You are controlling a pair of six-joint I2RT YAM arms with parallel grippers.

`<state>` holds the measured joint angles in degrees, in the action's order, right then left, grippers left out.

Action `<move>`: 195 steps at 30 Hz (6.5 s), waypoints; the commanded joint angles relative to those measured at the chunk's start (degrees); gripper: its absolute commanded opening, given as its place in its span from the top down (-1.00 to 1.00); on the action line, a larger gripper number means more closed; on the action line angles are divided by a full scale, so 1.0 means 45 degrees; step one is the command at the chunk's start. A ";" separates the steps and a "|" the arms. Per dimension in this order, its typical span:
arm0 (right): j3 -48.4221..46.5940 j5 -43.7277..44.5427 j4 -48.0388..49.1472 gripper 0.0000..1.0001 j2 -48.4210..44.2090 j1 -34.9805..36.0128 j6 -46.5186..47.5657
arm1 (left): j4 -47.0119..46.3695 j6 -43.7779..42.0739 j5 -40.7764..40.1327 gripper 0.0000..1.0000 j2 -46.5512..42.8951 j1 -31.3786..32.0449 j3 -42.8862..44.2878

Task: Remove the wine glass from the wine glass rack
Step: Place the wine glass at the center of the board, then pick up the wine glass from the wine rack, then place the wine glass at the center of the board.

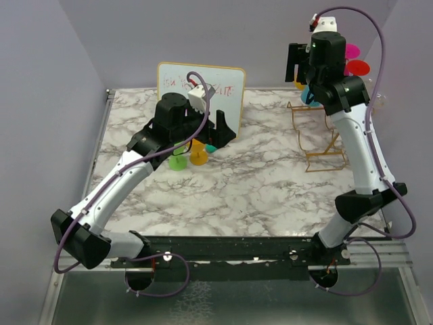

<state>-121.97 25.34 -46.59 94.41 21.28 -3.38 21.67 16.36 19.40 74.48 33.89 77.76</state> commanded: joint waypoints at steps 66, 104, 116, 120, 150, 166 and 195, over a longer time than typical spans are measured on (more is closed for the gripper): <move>-0.2611 0.1422 0.1917 0.06 0.4774 -0.2639 0.4163 | 0.0223 -0.0393 -0.0278 -0.98 -0.0759 0.0042 -0.0481; -0.1801 0.1075 0.2625 0.84 0.3587 -0.2609 0.4569 | 0.0243 -0.0403 -0.0196 -0.98 -0.0437 0.0042 -0.0493; -0.1849 0.1126 0.2906 0.91 0.3511 -0.2449 0.4840 | 0.0243 -0.0419 -0.0229 -0.98 -0.0476 0.0042 -0.0551; -0.1967 0.0959 0.2773 0.93 0.3464 -0.2368 0.4809 | 0.0242 -0.0432 -0.0306 -0.98 -0.0480 0.0047 -0.0512; -0.1912 -0.0123 0.1788 0.98 0.2295 -0.2015 0.3868 | -0.0008 0.0160 -0.0894 -0.98 -0.0744 0.0047 -0.0645; -0.1685 -0.2441 0.1007 0.99 0.1630 -0.1877 0.2270 | -0.0885 0.0759 -0.1464 -0.98 -0.1254 0.0047 -0.1073; 0.7705 -1.1096 0.4988 0.99 -0.2408 -0.1877 -0.4586 | -0.3089 0.1550 0.0040 -0.98 -0.1536 0.0028 -0.1670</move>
<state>-91.77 -16.75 -32.51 87.37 12.45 -16.14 11.79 22.24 14.13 67.53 33.87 71.57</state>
